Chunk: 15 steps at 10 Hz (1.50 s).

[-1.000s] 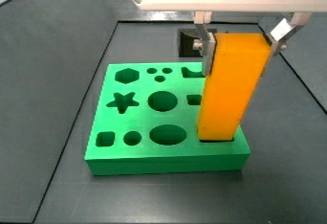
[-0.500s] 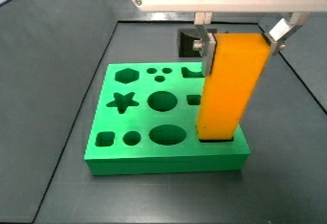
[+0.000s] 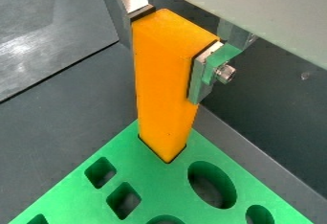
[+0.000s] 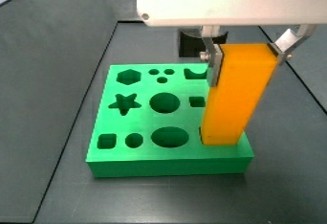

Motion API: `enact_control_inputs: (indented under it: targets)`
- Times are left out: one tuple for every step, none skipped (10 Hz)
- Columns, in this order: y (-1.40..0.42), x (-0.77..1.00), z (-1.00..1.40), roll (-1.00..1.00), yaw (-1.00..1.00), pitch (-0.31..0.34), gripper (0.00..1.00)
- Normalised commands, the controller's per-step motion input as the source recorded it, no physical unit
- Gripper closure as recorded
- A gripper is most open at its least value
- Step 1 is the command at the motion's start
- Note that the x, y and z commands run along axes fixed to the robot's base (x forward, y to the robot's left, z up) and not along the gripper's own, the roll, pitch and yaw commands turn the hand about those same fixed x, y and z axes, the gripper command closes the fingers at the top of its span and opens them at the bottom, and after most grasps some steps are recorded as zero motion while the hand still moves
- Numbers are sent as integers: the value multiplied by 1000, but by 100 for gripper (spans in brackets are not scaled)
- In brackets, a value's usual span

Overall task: Pick up the rectangle object. Move up. Place the rectangle object on the fixture. Regrasp the rectangle object. Move to above the board. Insert the rectangle object.
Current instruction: Insert the rectangle object.

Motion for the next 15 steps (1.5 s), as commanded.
enact_control_inputs:
  targets:
    - [0,69,-246,77,166,0,100]
    - [0,54,-477,96,183,-3,100]
    - [0,43,-711,81,183,-67,100]
    - [0,23,-791,60,206,-87,100]
    - [0,0,-811,49,209,-97,100]
    - [0,0,-809,30,143,-100,100]
    - [0,0,-777,17,100,-101,100]
    - [0,0,-503,0,100,-69,100]
    - [0,0,0,-40,0,-17,100]
    - [0,23,0,0,0,0,100]
    - [0,-183,-89,63,-14,0,100]
    - [14,-357,-186,16,-66,-34,100]
    - [11,-369,-220,11,-66,-50,100]
    - [6,-331,-180,0,-63,-43,100]
    - [0,0,0,0,0,0,100]
